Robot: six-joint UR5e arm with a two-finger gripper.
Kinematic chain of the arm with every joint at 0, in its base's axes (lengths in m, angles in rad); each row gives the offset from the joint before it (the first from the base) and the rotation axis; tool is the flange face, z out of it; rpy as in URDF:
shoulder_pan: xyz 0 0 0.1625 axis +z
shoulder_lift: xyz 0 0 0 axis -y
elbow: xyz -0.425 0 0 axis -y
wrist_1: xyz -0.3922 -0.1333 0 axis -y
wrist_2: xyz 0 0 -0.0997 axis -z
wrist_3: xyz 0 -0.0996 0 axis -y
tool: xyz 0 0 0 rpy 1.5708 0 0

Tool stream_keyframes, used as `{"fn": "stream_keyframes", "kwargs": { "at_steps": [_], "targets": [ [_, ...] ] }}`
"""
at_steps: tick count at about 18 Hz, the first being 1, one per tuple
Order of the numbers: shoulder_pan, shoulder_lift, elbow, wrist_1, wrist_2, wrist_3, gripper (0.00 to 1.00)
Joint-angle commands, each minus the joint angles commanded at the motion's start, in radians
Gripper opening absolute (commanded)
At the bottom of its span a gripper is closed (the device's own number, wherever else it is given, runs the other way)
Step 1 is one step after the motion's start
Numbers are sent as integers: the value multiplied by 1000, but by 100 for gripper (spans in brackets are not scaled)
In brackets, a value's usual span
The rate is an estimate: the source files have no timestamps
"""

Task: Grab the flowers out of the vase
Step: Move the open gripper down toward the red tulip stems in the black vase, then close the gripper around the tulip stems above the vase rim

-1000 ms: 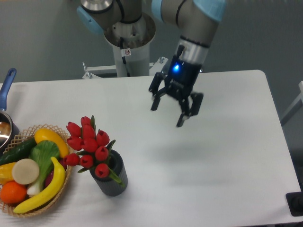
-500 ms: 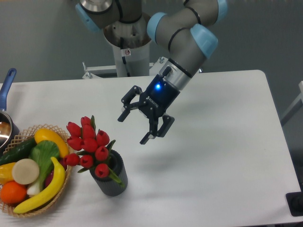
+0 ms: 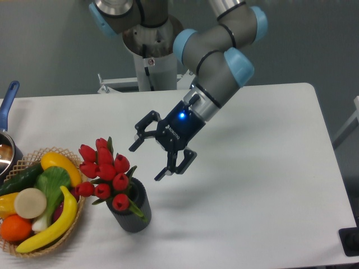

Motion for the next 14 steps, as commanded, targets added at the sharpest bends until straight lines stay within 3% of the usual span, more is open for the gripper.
{"fn": "stream_keyframes", "kwargs": {
  "at_steps": [4, 14],
  "targets": [
    [-26, -34, 19, 14, -2, -14, 100],
    [-60, -52, 35, 34, 0, -9, 100]
  ]
}}
